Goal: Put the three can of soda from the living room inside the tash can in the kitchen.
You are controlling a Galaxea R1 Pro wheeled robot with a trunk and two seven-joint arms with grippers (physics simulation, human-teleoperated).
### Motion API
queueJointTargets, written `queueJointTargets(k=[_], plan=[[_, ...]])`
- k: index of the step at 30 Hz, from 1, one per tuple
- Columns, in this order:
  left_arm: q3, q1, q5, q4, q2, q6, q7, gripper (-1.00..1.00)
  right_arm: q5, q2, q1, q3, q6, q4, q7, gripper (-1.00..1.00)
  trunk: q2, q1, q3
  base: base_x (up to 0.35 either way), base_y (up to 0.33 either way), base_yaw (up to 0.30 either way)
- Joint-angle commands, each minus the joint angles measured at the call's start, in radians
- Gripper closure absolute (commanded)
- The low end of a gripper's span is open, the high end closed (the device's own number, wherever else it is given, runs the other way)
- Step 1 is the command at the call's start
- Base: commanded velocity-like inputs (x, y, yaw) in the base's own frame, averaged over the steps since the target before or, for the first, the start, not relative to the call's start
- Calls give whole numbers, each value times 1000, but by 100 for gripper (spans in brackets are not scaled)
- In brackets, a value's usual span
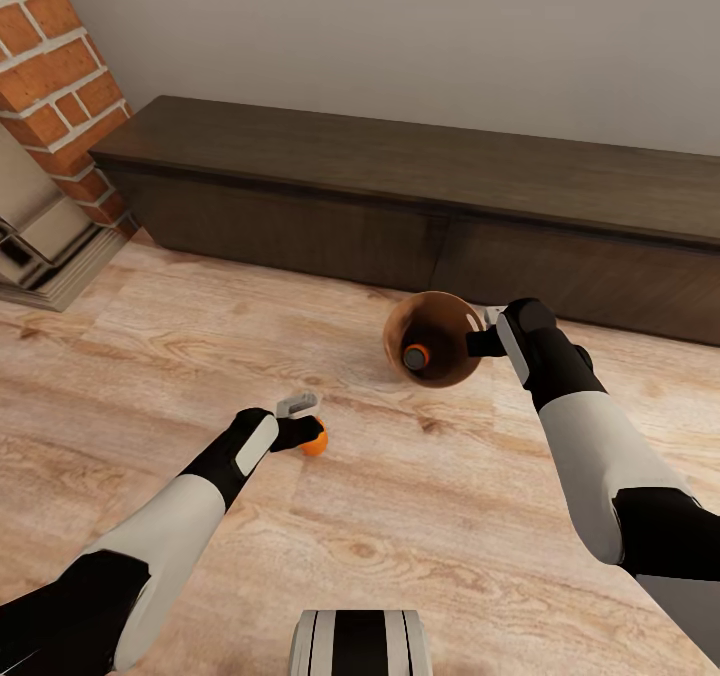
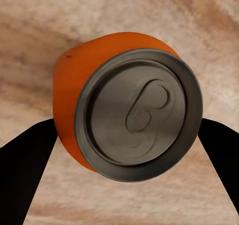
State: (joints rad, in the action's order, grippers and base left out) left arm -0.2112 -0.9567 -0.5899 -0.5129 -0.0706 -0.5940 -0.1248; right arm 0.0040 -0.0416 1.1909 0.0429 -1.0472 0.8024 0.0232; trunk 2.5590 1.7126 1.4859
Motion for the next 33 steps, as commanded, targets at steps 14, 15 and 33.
queueJointTargets(k=[14, 15, 33], plan=[[-2, 0, 2, 2, -1, -9, -6, 100, -10, 2, -1, -2, 0, -65, -6, 100, -2, -2, -23, 0, 0, 0], [-1, 0, 2, 2, -1, -10, -6, 100, -10, 3, -1, -2, 0, -65, -6, 100, -2, -2, -27, 0, 0, 0], [-1, -1, 2, 2, 0, -12, -6, 100, -10, 9, -2, -1, 0, -65, -6, 100, -6, -11, -96, 0, 0, 0]])
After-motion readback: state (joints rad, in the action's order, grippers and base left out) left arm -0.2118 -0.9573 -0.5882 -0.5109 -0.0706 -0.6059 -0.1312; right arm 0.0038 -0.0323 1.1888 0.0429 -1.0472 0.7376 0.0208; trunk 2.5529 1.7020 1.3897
